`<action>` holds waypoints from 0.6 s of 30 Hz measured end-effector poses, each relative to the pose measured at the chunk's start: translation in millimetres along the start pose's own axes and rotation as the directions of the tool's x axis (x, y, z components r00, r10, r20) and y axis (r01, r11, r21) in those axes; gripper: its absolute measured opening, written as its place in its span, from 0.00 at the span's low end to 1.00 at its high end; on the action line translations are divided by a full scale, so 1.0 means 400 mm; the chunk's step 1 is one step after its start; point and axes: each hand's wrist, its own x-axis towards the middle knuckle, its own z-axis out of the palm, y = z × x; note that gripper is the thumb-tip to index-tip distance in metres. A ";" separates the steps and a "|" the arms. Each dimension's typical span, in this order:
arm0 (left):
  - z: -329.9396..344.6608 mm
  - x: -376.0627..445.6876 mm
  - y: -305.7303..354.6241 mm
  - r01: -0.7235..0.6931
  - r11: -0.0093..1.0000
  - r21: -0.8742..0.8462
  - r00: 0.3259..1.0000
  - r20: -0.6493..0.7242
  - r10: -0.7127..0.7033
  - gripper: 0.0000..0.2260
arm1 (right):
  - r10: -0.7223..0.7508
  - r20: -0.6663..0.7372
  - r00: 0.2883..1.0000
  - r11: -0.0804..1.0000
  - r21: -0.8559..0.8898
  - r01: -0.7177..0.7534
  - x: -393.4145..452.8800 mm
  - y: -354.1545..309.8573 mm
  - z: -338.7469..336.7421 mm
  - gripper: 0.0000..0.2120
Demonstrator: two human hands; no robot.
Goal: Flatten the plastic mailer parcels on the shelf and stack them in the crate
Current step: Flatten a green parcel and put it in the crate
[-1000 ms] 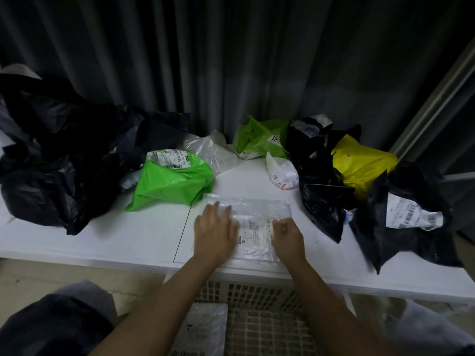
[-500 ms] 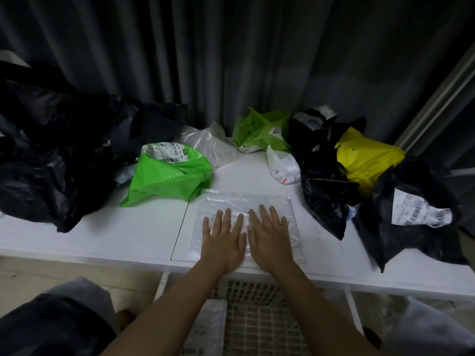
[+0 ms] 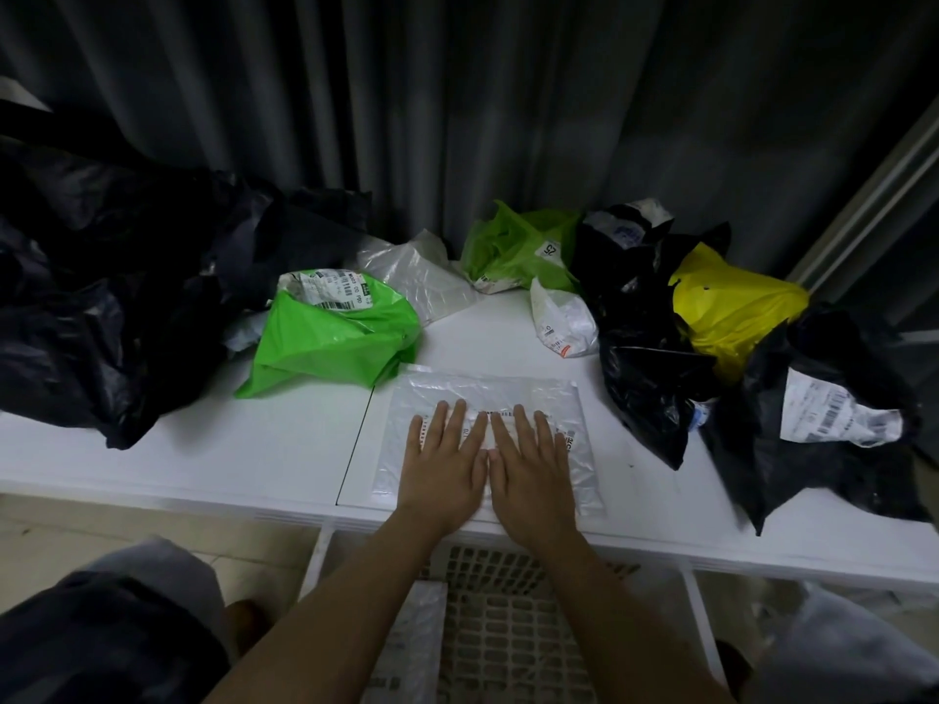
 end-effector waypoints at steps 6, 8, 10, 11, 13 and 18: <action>0.024 -0.004 -0.002 -0.013 0.999 0.031 0.998 -0.061 0.015 0.23 | 0.002 -0.003 1.000 1.000 -0.025 -0.002 0.002 0.004 0.011 0.27; 0.025 -0.005 -0.003 -0.001 0.999 0.037 0.999 -0.043 0.003 0.23 | 0.001 -0.011 1.000 0.999 -0.034 -0.001 0.001 0.003 0.010 0.27; 0.029 -0.004 -0.003 0.002 0.999 0.033 0.998 -0.055 0.000 0.23 | 0.001 -0.020 1.000 0.999 -0.045 -0.002 0.000 0.002 0.012 0.26; 0.031 -0.003 -0.004 0.002 1.000 0.029 0.998 -0.063 0.000 0.23 | 0.003 -0.019 1.000 0.999 -0.050 -0.004 0.000 0.003 0.014 0.26; 0.033 -0.004 -0.005 0.001 1.000 0.019 0.998 -0.064 0.000 0.23 | 0.003 -0.024 1.000 0.999 -0.053 -0.004 0.001 0.003 0.015 0.26; 0.038 -0.002 -0.007 0.005 1.000 0.004 0.998 -0.060 -0.005 0.24 | -0.001 -0.023 1.000 0.997 -0.083 -0.001 0.001 0.002 0.014 0.25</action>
